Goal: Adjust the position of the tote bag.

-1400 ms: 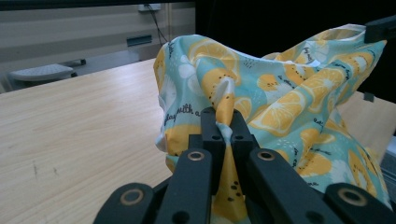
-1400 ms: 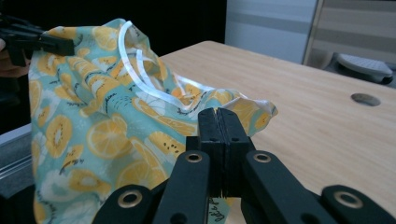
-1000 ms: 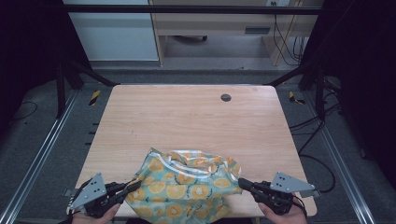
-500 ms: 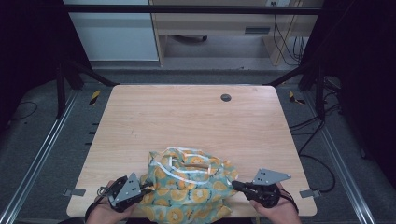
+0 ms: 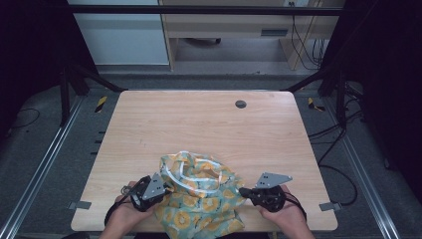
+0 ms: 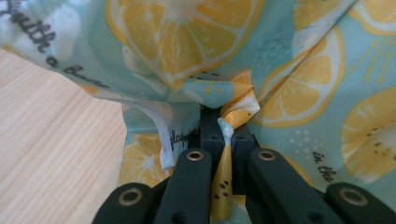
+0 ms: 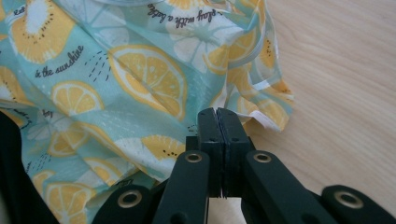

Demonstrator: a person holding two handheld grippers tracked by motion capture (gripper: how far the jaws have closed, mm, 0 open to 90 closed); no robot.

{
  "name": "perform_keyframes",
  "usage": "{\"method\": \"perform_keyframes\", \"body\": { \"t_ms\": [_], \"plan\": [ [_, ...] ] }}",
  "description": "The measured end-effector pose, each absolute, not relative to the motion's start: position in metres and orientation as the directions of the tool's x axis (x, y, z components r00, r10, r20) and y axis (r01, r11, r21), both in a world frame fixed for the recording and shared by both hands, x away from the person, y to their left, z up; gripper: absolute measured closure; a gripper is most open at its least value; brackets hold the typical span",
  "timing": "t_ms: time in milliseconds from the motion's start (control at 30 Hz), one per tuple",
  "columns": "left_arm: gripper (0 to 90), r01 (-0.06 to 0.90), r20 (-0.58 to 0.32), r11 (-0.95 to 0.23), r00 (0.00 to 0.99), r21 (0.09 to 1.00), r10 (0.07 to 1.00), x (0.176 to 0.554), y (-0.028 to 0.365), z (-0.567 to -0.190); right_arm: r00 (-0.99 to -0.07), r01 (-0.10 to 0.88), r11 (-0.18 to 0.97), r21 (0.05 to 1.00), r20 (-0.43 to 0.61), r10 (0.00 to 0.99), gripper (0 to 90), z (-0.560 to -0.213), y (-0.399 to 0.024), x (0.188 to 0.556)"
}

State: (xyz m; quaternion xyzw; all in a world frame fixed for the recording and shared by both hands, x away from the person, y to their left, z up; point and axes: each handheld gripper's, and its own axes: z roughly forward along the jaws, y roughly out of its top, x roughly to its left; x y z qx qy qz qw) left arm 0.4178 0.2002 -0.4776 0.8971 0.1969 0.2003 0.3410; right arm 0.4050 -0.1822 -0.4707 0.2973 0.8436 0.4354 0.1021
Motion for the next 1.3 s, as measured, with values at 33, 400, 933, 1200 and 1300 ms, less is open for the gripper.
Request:
{"method": "perform_keyframes", "body": {
  "t_ms": [33,400,933,1200,1300],
  "plan": [
    [88.7,0.22,0.226,-0.687,0.838,0.693,0.496,0.422,0.198,-0.479,-0.798,0.413,0.444,0.795,0.081,0.597,89.6,-0.47,-0.182,0.407],
    [89.0,0.276,0.22,-0.635,0.779,0.722,0.588,0.459,0.189,-0.484,-0.742,0.426,0.406,0.809,0.055,0.668,89.7,-0.468,-0.183,0.445],
    [45.2,0.332,0.149,-0.481,0.679,0.811,0.719,0.456,0.213,-0.454,-0.674,0.422,0.305,0.854,0.071,0.735,49.5,-0.441,-0.188,0.466],
    [33.4,0.286,0.172,-0.453,0.656,0.844,0.735,0.466,0.211,-0.406,-0.669,0.403,0.279,0.872,0.073,0.74,39.0,-0.413,-0.178,0.482],
    [31.1,0.295,0.171,-0.447,0.642,0.844,0.747,0.483,0.205,-0.39,-0.665,0.434,0.269,0.86,0.104,0.74,37.6,-0.411,-0.168,0.5]
  ]
}}
